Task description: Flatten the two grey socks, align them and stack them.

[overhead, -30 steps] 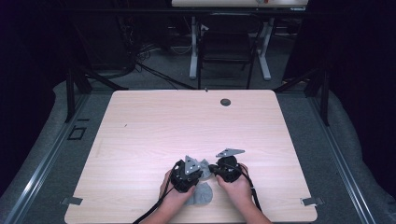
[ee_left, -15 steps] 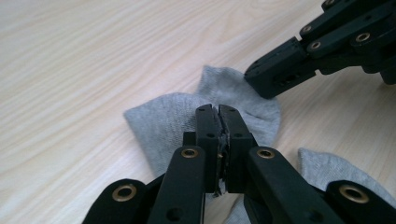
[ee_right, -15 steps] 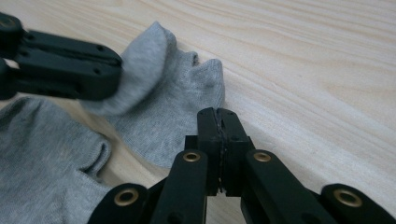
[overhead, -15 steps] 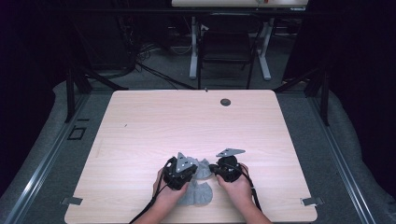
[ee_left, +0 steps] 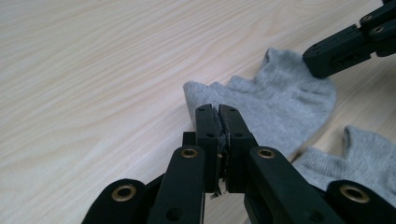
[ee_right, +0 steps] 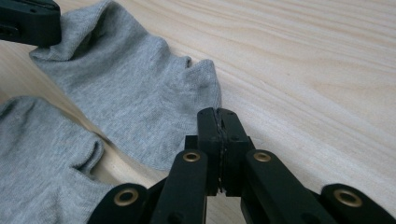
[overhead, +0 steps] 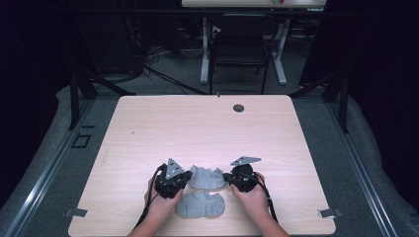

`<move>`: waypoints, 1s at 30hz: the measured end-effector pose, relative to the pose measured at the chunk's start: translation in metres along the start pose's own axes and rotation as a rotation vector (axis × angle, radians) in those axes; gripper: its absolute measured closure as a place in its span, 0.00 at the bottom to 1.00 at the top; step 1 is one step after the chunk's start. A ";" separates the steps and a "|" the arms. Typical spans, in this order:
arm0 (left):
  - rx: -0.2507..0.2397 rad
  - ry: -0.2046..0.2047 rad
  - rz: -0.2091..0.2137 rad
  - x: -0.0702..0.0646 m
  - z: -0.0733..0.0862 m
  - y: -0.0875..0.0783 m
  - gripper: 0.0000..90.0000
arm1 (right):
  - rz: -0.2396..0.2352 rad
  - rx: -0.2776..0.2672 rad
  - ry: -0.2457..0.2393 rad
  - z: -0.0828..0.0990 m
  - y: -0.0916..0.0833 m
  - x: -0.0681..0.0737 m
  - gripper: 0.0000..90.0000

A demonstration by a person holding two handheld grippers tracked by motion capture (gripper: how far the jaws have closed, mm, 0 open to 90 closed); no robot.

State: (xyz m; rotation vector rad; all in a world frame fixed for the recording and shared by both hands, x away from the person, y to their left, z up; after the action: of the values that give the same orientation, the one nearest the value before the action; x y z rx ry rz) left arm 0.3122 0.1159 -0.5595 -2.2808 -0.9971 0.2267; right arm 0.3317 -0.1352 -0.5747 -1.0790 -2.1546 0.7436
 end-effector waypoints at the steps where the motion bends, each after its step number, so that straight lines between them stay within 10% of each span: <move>1: 0.000 0.000 0.000 0.000 0.000 0.000 0.98 | -0.004 -0.002 0.002 0.000 0.000 0.000 0.99; 19: -0.007 -0.053 -0.027 0.023 0.010 -0.013 0.79 | -0.027 -0.028 0.004 -0.002 -0.005 0.002 0.91; 30: 0.026 -0.066 -0.025 0.028 0.005 0.006 0.71 | -0.031 -0.043 -0.013 -0.015 -0.004 -0.006 0.81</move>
State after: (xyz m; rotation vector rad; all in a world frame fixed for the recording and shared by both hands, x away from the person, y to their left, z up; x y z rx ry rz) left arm 0.3334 0.1353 -0.5650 -2.2488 -1.0489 0.3046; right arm 0.3432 -0.1388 -0.5633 -1.0633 -2.2019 0.6949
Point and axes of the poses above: each handheld gripper's, and its own axes: y roughly forward along the jaws, z roughly out of its underside, x roughly to its left, the point moved 1 cm from there along y, roughly forward along the jaws, and after that the axes turned 7 degrees about y, right-handed, at the moved point
